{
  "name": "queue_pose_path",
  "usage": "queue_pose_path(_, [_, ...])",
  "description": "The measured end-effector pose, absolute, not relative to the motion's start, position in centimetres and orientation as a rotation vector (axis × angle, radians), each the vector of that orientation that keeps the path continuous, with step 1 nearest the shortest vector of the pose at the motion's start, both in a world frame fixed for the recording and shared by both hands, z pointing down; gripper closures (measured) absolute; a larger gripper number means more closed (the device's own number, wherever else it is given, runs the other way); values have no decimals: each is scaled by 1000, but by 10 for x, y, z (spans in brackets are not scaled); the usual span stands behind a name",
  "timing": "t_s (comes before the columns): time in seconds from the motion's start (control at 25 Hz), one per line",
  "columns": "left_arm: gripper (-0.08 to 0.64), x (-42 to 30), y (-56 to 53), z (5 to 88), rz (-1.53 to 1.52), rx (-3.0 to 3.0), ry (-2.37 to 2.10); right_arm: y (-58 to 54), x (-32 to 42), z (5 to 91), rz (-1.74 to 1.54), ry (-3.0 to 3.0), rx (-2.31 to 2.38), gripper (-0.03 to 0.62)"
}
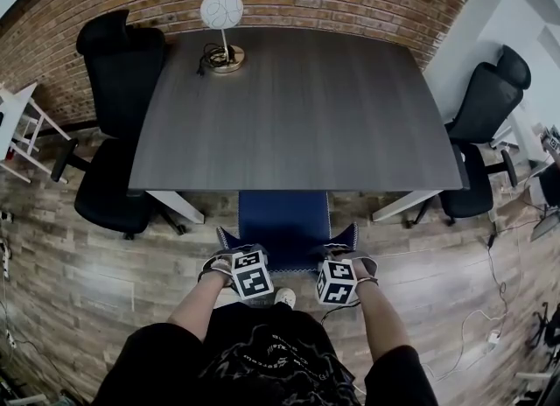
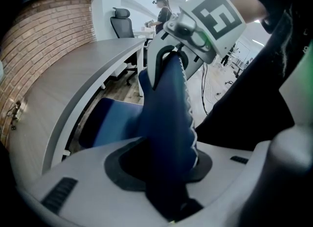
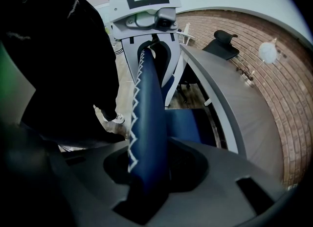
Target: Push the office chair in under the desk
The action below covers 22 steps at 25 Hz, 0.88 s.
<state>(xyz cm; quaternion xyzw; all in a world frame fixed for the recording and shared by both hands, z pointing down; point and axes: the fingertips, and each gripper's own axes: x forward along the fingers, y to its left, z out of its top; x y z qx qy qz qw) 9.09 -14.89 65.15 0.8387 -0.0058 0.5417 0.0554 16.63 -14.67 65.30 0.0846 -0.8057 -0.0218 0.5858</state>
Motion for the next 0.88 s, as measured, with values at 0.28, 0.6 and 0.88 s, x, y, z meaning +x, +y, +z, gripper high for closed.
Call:
queue_pose_path(0.28, [421,92,-157,653,1646,2539,-11,-157,168,654,-58,-1876,203,480])
queue_pose_path(0.6, [421,96,-172,654,1653,2534,-21,-170,172,655,-58,-1879,179,482])
queue_pose_path(0.88, [421,96,-189,655,1659,2529,-48,-188,173,656,-73,-1878,184,482])
